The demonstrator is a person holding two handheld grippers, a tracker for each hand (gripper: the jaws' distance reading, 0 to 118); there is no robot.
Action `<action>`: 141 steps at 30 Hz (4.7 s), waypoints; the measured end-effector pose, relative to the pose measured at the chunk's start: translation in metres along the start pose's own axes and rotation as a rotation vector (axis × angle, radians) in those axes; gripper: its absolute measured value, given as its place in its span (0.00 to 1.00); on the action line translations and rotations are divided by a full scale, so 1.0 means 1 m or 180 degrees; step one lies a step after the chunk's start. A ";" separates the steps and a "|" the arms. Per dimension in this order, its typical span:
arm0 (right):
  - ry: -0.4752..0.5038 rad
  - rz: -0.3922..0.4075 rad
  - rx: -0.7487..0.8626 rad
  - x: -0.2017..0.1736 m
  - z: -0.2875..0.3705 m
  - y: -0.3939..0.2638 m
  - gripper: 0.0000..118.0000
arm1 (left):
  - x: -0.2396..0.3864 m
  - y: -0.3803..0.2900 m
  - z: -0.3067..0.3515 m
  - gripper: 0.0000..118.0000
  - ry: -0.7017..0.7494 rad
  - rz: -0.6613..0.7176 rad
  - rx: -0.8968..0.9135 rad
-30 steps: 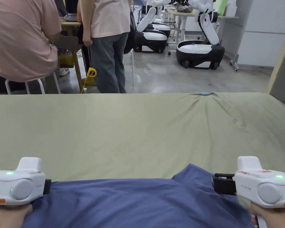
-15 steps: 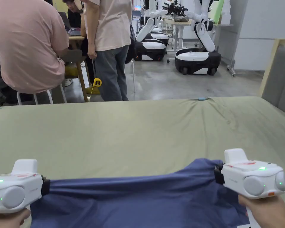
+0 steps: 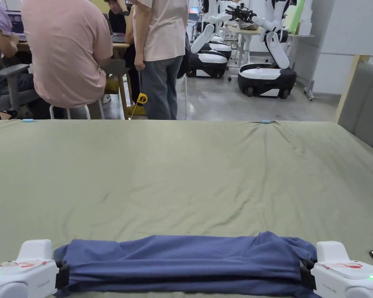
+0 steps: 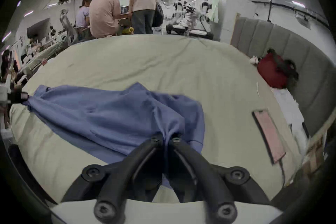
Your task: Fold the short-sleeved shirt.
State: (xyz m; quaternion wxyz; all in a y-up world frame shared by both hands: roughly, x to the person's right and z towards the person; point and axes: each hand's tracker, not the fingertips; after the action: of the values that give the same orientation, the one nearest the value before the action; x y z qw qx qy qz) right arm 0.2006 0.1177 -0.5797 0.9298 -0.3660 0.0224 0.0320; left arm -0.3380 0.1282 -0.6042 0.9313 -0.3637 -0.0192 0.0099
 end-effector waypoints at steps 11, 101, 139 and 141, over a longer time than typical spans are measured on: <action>0.0170 0.0322 0.1225 -0.125 0.074 0.056 1.00 | 0.106 0.031 0.064 1.00 0.0032 -0.0388 0.1251; 0.0177 -0.0397 0.0912 -0.110 0.066 0.021 0.00 | 0.142 -0.005 -0.081 0.00 -0.1568 0.0659 -0.0322; 0.0344 -0.0231 0.0754 -0.130 0.040 0.030 0.00 | -0.022 0.024 -0.037 0.11 -0.0678 0.2094 0.0601; 0.0353 -0.0231 0.0771 -0.129 0.040 0.030 0.00 | -0.016 0.031 -0.022 0.11 -0.0398 0.1698 0.0717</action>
State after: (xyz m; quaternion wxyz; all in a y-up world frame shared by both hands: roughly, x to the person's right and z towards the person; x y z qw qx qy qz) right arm 0.0701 0.1610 -0.5628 0.9651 -0.2528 0.0642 -0.0249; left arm -0.3536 0.1357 -0.6424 0.9273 -0.2489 0.0210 0.2787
